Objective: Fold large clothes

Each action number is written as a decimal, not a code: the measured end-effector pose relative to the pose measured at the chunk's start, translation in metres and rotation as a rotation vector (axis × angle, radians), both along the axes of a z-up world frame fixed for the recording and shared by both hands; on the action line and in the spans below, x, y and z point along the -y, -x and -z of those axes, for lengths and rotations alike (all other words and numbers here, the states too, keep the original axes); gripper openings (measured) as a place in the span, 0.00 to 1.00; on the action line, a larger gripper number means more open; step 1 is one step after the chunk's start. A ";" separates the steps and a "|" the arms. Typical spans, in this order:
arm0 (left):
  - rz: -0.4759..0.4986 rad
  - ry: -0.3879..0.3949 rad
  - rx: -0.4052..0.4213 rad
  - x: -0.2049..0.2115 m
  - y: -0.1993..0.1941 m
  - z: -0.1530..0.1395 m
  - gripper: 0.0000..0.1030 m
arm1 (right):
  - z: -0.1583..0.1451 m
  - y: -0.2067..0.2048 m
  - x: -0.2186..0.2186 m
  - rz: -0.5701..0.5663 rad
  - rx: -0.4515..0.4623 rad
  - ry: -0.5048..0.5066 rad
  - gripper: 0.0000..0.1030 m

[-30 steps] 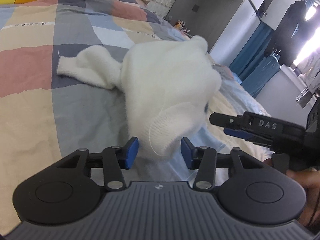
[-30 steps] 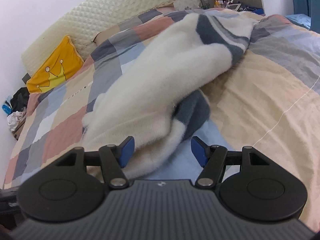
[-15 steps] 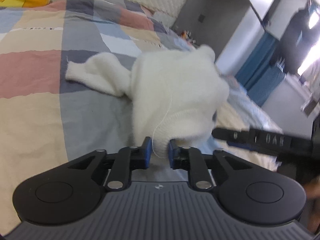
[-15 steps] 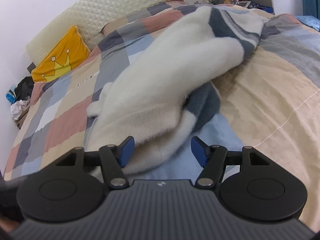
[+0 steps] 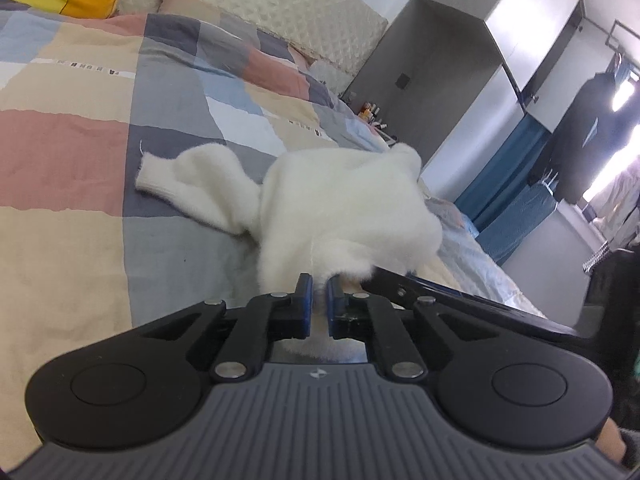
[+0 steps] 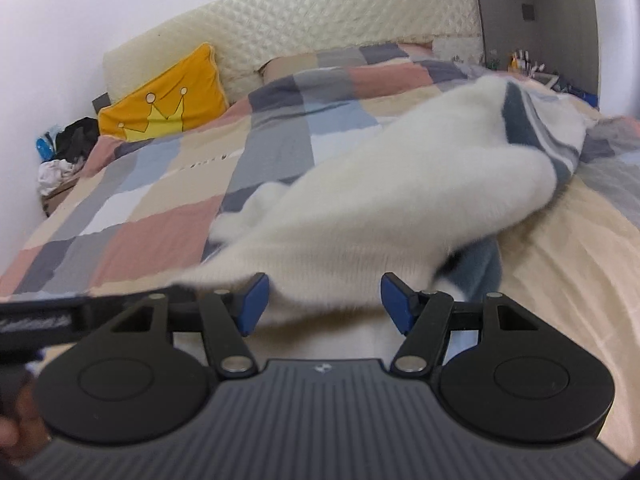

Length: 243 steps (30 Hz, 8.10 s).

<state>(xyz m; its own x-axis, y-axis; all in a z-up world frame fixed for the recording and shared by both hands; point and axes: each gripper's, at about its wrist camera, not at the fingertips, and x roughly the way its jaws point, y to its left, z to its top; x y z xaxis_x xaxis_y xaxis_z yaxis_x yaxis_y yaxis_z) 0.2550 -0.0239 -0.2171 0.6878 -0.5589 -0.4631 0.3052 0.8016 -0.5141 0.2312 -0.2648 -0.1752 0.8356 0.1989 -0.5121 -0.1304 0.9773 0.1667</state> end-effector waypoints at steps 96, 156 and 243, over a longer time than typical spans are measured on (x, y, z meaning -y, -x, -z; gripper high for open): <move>-0.171 0.219 0.334 -0.031 0.001 -0.191 0.16 | -0.203 -0.003 0.037 0.198 0.502 0.194 0.12; -0.479 -0.082 0.151 -0.265 -0.299 -0.157 0.12 | -0.103 -0.403 -0.178 -0.126 0.116 -0.044 0.11; -0.568 -0.036 -0.314 -0.360 0.125 -0.048 0.68 | -0.023 0.000 -0.150 -0.381 -0.047 -0.004 0.64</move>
<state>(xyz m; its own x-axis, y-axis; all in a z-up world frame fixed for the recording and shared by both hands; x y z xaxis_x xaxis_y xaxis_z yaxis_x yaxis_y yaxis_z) 0.1304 0.3364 -0.1693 0.7009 -0.1282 -0.7016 -0.3317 0.8123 -0.4798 0.2309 -0.1148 -0.1521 0.6772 0.4925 -0.5467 -0.4762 0.8597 0.1846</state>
